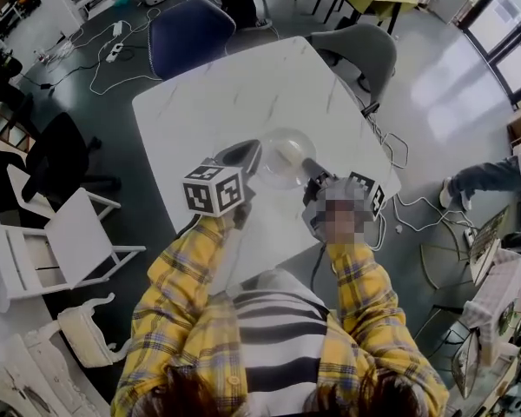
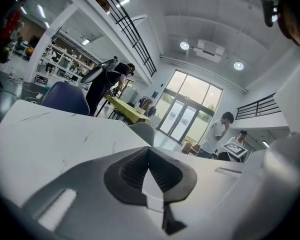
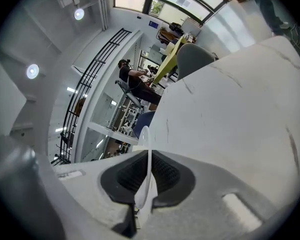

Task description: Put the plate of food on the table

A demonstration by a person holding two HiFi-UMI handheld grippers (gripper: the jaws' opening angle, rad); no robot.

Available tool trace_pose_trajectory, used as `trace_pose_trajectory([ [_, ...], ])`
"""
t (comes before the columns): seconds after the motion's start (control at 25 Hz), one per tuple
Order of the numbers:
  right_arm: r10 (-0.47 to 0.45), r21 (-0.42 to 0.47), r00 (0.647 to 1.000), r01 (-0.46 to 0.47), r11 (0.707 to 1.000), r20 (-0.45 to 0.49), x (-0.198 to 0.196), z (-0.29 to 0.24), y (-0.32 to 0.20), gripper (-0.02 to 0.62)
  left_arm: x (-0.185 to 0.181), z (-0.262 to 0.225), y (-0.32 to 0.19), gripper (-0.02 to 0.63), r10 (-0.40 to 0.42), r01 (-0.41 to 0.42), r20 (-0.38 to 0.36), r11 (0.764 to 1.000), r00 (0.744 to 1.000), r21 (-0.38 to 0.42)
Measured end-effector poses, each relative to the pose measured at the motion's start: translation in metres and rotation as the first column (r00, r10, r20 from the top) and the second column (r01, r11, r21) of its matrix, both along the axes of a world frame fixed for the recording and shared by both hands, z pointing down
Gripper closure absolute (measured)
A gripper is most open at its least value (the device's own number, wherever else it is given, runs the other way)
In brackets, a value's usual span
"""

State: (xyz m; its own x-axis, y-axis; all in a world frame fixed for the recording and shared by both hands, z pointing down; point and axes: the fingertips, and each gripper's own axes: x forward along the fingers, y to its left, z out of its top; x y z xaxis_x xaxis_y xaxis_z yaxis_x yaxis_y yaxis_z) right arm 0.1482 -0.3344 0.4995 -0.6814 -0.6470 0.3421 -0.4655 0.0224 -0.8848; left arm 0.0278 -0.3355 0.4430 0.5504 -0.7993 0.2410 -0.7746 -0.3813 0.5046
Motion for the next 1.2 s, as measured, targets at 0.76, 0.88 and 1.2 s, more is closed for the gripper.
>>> trace_pose_trajectory([
  [0.76,-0.177,-0.072,0.984,0.177,0.982,-0.003,-0.072,0.048,-0.097,0.581,-0.058,0.042,-0.028,0.62,-0.228,0.233,0.064,0.969,0.972,-0.083],
  [0.88,-0.207,-0.077,0.978,0.207,0.975,-0.001,-0.099,0.052,-0.102,0.581,-0.08,0.046,-0.023,0.62,-0.262,0.268,0.074,0.96,0.962,-0.087],
  [1.2,-0.229,-0.093,0.973,0.227,0.969,-0.012,-0.154,0.065,-0.103,0.581,-0.13,0.062,-0.008,0.62,-0.299,0.307,0.08,0.944,0.951,-0.117],
])
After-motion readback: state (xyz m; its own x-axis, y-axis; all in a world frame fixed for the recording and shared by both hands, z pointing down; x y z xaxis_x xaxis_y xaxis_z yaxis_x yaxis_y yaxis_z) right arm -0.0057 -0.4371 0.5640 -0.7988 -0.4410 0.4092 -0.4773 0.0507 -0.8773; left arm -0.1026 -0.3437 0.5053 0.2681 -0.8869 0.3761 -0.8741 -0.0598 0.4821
